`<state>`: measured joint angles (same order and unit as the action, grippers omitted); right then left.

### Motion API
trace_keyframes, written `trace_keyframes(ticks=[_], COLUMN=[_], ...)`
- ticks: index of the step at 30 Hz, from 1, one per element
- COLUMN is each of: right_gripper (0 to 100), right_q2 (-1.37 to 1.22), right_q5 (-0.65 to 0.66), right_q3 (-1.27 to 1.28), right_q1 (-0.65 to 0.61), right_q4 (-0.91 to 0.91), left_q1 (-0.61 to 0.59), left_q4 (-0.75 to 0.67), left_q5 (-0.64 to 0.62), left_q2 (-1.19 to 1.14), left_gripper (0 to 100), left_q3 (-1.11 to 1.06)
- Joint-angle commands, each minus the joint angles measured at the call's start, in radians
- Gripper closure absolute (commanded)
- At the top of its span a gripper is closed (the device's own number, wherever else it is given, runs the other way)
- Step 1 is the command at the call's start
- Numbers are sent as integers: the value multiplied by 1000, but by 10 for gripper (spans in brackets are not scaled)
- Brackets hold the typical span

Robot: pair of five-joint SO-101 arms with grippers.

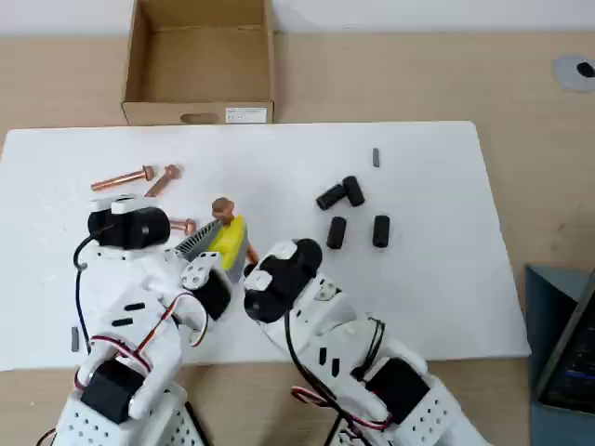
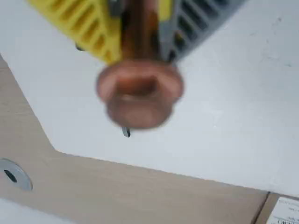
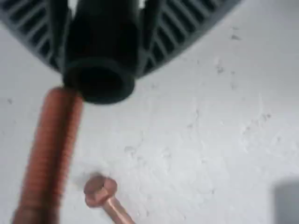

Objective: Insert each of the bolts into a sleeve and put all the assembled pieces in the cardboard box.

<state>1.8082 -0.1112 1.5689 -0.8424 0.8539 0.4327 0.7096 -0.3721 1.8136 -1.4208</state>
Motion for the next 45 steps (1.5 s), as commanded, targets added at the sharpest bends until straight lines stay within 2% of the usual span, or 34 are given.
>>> trace_keyframes(ticks=[1, 8, 17, 23, 26, 31, 33, 38, 45], right_gripper=[989, 989, 989, 989, 989, 989, 989, 989, 989], right_q2=[119, 119, 119, 119, 119, 119, 119, 119, 119], right_q5=[-8, -8, -8, -8, -8, -6, -6, -6, -6], right_q3=[5, 1, -2, -15, -16, -16, -12, -8, -7], right_q1=[50, 61, 61, 61, 61, 61, 61, 61, 61], right_q4=[-63, -66, -66, -66, -66, -66, -66, -66, -63], left_q1=[8, 11, 155, 183, 189, 186, 183, 176, 172], left_q4=[11, 11, 12, 17, 69, 160, 178, 189, 206], left_q5=[-3, -3, 2, 34, 91, 97, 97, 97, 104], left_q2=[12, 12, 10, 8, 8, 10, 10, 10, 7], left_gripper=[998, 998, 998, 998, 998, 993, 974, 847, 840], left_q3=[69, 68, 9, -38, -52, -44, -44, -43, 12])
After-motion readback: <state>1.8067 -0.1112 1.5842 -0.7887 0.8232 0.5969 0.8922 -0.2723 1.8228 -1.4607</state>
